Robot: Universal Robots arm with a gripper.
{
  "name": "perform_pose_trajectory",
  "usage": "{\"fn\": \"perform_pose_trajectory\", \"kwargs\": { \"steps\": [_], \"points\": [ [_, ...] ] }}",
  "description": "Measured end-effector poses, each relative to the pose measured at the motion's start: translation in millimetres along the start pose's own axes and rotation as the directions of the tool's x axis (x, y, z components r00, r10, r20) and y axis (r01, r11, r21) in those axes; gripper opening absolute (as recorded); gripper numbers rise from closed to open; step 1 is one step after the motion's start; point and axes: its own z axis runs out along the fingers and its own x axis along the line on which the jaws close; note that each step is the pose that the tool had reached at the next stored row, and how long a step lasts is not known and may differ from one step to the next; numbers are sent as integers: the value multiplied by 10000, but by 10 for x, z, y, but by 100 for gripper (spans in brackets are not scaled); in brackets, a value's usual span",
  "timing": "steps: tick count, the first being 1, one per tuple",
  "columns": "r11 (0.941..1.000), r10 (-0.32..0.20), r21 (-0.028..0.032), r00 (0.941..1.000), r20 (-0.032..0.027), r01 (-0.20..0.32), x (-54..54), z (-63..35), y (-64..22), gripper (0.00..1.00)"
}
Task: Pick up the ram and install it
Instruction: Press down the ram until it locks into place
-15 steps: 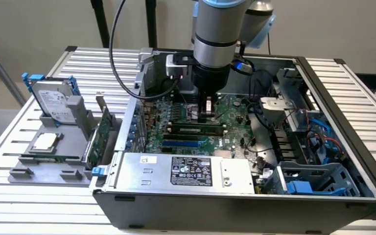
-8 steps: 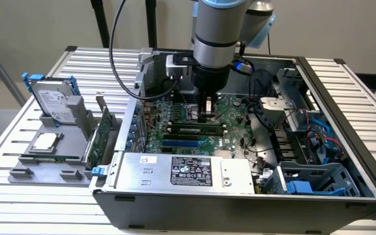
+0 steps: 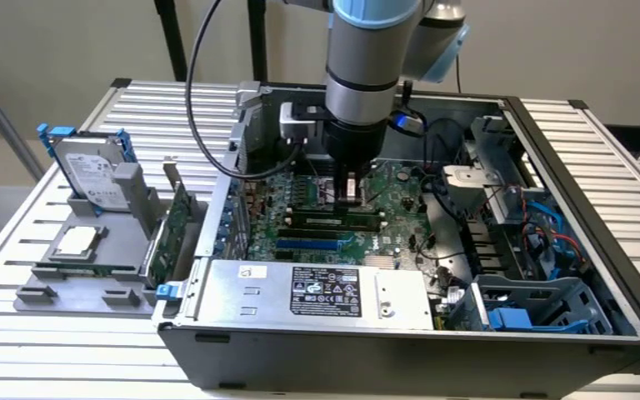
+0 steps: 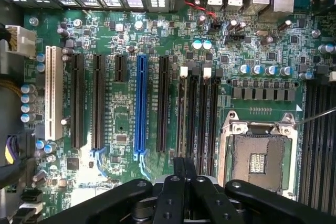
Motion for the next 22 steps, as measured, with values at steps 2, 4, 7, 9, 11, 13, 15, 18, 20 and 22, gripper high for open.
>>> {"fn": "perform_pose_trajectory", "kwargs": {
  "steps": [2,4,7,9,11,13,15,18,20,22],
  "points": [
    [10000,1,-1,10000,-3,-1,-6,10,0,0],
    [10000,1,0,10000,-1,-1,-11,17,0,0],
    [10000,2,0,10000,0,-2,-23,27,0,0],
    [10000,1,0,10000,0,-1,-28,33,0,0],
    [10000,1,0,10000,0,-1,-31,44,0,0],
    [10000,1,-3,10000,-8,-1,-31,61,0,0],
    [10000,0,-5,10000,-10,0,-30,86,0,0],
    [10000,2,-6,10000,-13,-2,-29,121,0,0],
    [10000,2,-6,10000,-15,-2,-28,105,1,0],
    [10000,4,-2,10000,5,-4,-32,31,1,0]
  ]
}}
